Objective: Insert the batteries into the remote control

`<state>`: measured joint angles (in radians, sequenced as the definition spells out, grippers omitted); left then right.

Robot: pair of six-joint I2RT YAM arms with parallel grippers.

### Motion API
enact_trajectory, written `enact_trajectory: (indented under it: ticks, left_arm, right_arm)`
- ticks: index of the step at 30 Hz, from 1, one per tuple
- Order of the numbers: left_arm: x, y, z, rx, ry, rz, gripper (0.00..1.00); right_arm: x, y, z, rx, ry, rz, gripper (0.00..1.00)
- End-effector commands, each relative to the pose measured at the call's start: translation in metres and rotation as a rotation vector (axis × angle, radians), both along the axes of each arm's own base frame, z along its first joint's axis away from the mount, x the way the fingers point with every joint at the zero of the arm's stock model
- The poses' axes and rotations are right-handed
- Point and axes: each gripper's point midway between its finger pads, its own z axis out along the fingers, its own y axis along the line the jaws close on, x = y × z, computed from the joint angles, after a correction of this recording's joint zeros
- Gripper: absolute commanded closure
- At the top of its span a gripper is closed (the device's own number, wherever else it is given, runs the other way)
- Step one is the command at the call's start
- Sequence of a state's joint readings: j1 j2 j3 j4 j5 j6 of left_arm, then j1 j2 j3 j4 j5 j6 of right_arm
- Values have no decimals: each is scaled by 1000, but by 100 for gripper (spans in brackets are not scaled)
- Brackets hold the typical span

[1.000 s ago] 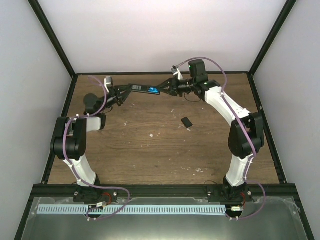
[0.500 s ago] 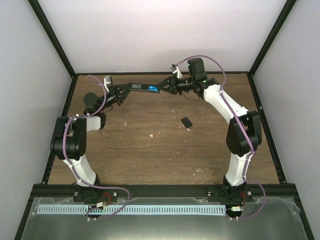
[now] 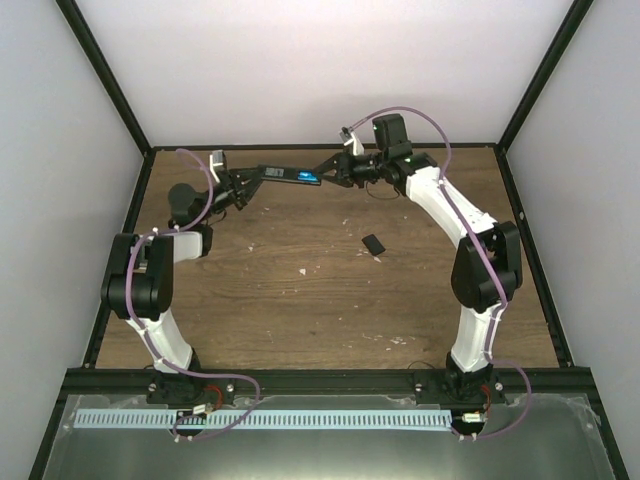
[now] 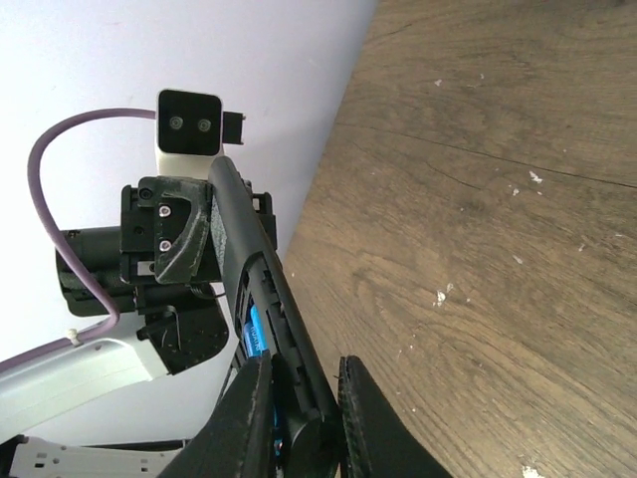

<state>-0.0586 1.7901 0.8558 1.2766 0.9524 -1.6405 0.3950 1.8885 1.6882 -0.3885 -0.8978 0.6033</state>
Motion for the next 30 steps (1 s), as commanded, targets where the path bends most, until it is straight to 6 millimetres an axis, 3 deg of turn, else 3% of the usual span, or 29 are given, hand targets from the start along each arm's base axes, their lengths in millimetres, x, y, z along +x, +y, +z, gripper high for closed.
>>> enact_trajectory:
  ticks: [1,7,11,13,21,23,26,27,30]
  left_arm:
    - [-15,-20,13,31,-90,-98,100]
    - [-12,-7,8,44,-87,-71,100]
    - [-10,4,0,80,-89,-47,100]
    - [-10,7,-5,108,-85,-41,100]
    - [-18,-1,-44,193,-35,-81,100]
    - [-21,-4,-53,222,-27,-93,100]
    - [-23,-10,-66,274,-13,-106,100]
    - [-24,-13,-69,294,-7,-113,100]
    - [-24,-23,-79,355,-9,-138,100]
  right_arm:
    - [-4,11,8,-43,-61,-6,88]
    - [5,-13,16,-73,-109,-87,66]
    - [12,-36,27,-135,-193,-167,63]
    - [15,-52,23,-216,-221,-212,63]
    - [8,-135,-45,-689,-229,-410,63]
    - [3,-152,-42,-732,-250,-484,63]
    - [-6,-171,-11,-706,-357,-601,60]
    - [-9,-177,0,-691,-400,-639,56]
    - [-20,-191,8,-662,-453,-702,12]
